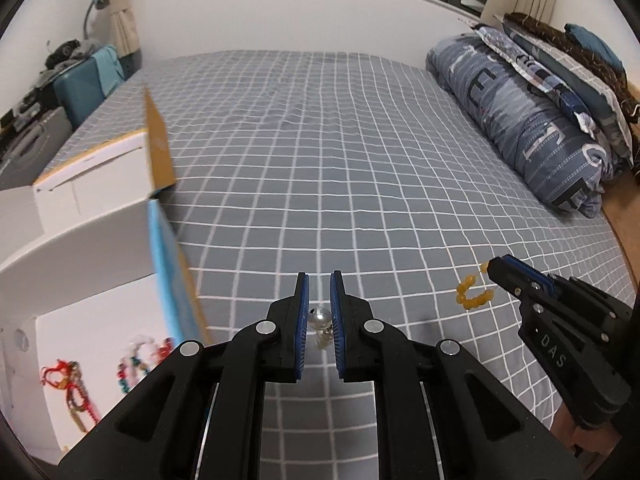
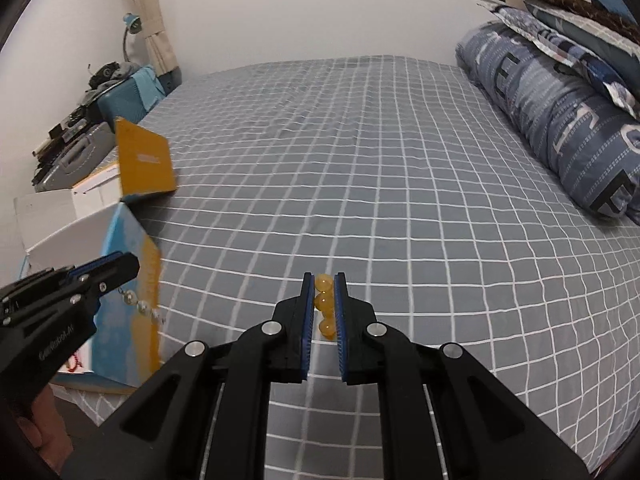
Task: Organize jewelry
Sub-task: 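Carry both held bracelets up and over into the white box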
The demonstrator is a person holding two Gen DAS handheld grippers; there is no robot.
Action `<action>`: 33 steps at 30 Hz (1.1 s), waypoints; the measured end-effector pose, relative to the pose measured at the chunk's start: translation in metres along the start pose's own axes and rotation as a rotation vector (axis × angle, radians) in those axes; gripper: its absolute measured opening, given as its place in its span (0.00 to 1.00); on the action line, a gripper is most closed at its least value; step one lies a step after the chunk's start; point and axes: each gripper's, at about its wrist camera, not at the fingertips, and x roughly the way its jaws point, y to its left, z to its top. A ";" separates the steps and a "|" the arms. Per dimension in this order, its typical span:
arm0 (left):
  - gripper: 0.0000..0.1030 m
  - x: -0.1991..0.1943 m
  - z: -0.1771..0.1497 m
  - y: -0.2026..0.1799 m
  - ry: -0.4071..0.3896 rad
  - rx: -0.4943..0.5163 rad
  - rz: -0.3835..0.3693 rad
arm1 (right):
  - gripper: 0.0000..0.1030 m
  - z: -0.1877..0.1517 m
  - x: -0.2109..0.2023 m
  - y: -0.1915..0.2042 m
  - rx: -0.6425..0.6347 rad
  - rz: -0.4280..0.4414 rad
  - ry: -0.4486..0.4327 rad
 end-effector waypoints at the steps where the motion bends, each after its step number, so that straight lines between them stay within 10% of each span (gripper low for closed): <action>1: 0.10 -0.007 -0.002 0.005 -0.009 -0.004 0.004 | 0.09 0.001 -0.004 0.006 -0.004 0.006 -0.006; 13: 0.10 -0.084 -0.021 0.077 -0.148 -0.081 0.121 | 0.09 0.009 -0.046 0.105 -0.100 0.109 -0.090; 33: 0.10 -0.107 -0.069 0.202 -0.124 -0.253 0.285 | 0.09 -0.008 -0.026 0.256 -0.280 0.291 -0.063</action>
